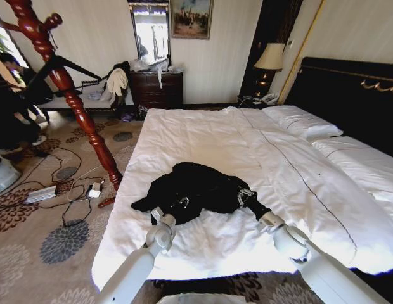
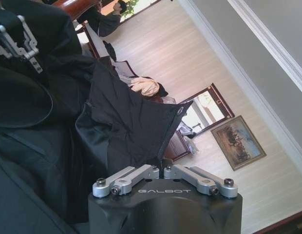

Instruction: Pick up the clothes from the bed and hang them on the clothes hanger.

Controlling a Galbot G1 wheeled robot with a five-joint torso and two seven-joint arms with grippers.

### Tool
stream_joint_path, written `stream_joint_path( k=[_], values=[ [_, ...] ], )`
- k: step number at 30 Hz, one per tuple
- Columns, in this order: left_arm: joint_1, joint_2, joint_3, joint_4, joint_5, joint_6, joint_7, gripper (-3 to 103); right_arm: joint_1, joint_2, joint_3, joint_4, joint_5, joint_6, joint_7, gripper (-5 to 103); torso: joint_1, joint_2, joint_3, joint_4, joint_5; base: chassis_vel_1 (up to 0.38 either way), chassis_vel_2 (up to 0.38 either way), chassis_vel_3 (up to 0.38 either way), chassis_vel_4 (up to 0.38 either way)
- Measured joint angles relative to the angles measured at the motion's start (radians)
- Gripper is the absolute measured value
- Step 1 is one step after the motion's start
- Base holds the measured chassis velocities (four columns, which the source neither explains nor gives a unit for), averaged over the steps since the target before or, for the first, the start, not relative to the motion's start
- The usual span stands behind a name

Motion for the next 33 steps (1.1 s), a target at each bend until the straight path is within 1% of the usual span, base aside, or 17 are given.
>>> stream_joint_path(
  k=[3,4,6,7,9,10,12,13,17,21,22,25,26,27,30,31,33],
  values=[
    [0.013,0.007,-0.005,-0.020,0.008,0.004,-0.015,15,-0.008,0.001,0.002,-0.001,-0.007,0.003,0.000,0,0.000,0.000,0.000,-0.0001,0.0000,0.000,0.000,0.000,0.000],
    [0.013,0.007,-0.005,-0.020,0.008,0.004,-0.015,15,-0.008,0.001,0.002,-0.001,-0.007,0.003,0.000,0,0.000,0.000,0.000,-0.0001,0.0000,0.000,0.000,0.000,0.000],
    [0.022,0.015,-0.008,-0.031,0.021,0.005,-0.021,5,-0.009,0.001,0.004,-0.002,-0.009,0.005,0.000,0,0.000,0.000,0.000,-0.0001,-0.0001,0.000,0.000,0.000,0.000],
    [0.028,0.020,-0.009,-0.038,0.028,0.005,-0.023,2,-0.009,0.002,0.005,-0.002,-0.010,0.006,0.000,0,0.000,0.000,0.000,0.0000,-0.0001,0.000,0.000,0.000,0.000],
    [0.032,0.025,-0.010,-0.044,0.034,0.005,-0.023,2,-0.008,0.002,0.005,-0.003,-0.011,0.006,0.000,0,0.000,0.000,0.000,0.0000,0.0000,0.000,0.000,0.000,0.000],
    [0.035,0.030,-0.012,-0.049,0.041,0.005,-0.023,-2,-0.008,0.004,0.005,-0.004,-0.012,0.006,0.000,0,0.000,0.000,0.000,-0.0001,0.0000,0.000,0.000,0.000,0.000],
    [0.039,0.036,-0.016,-0.055,0.050,0.004,-0.025,3,-0.007,0.006,0.005,-0.007,-0.016,0.009,0.000,0,0.000,0.000,0.000,0.0000,0.0000,0.000,0.000,0.000,0.000],
    [0.039,0.038,-0.019,-0.056,0.053,0.002,-0.025,2,-0.007,0.007,0.005,-0.008,-0.017,0.010,0.000,0,0.000,0.000,0.000,0.0000,0.0000,0.000,0.000,0.000,0.000],
    [0.036,0.041,-0.021,-0.056,0.062,-0.011,-0.024,0,-0.008,0.008,0.005,-0.008,-0.016,0.010,0.000,0,0.000,0.000,0.000,-0.0001,-0.0001,0.000,0.000,0.000,0.000],
    [0.034,0.058,-0.020,-0.084,0.077,-0.019,-0.022,0,-0.008,0.010,0.011,-0.004,0.012,0.000,0.002,0,0.000,0.000,0.000,-0.0001,0.0000,0.000,0.000,0.000,0.000],
    [0.034,0.066,-0.020,-0.098,0.082,-0.019,-0.022,0,-0.008,0.008,0.013,-0.001,0.028,-0.007,0.005,0,0.000,0.000,0.000,-0.0001,-0.0001,0.000,0.000,0.000,0.000],
    [0.039,0.114,-0.023,-0.164,0.122,-0.020,-0.022,0,-0.009,-0.003,0.025,0.025,0.114,-0.049,0.019,0,0.000,0.000,0.000,-0.0001,0.0000,0.000,0.000,0.000,0.000],
    [0.039,0.114,-0.023,-0.164,0.122,-0.020,-0.022,0,-0.009,-0.003,0.025,0.025,0.114,-0.049,0.019,0,0.000,0.000,0.000,-0.0001,0.0000,0.000,0.000,0.000,0.000],
    [0.039,0.129,-0.027,-0.185,0.133,-0.020,-0.023,0,-0.009,-0.008,0.029,0.035,0.145,-0.062,0.023,0,0.000,0.000,0.000,-0.0001,-0.0001,0.000,0.000,0.000,0.000],
    [0.040,0.202,-0.081,-0.285,0.219,-0.010,-0.023,0,0.001,-0.036,0.046,0.108,0.343,-0.151,0.049,0,0.000,0.000,0.000,-0.0001,-0.0001,0.000,0.000,0.000,0.000],
    [0.040,0.202,-0.081,-0.285,0.219,-0.010,-0.023,0,0.001,-0.036,0.046,0.108,0.343,-0.151,0.049,0,0.000,0.000,0.000,-0.0001,-0.0001,0.000,0.000,0.000,0.000],
    [0.034,0.262,-0.124,-0.347,0.225,0.001,-0.021,0,0.016,-0.059,0.063,0.158,0.462,-0.203,0.068,0,0.000,0.000,0.000,0.0000,-0.0002,0.000,0.000,0.000,0.000]
  ],
)
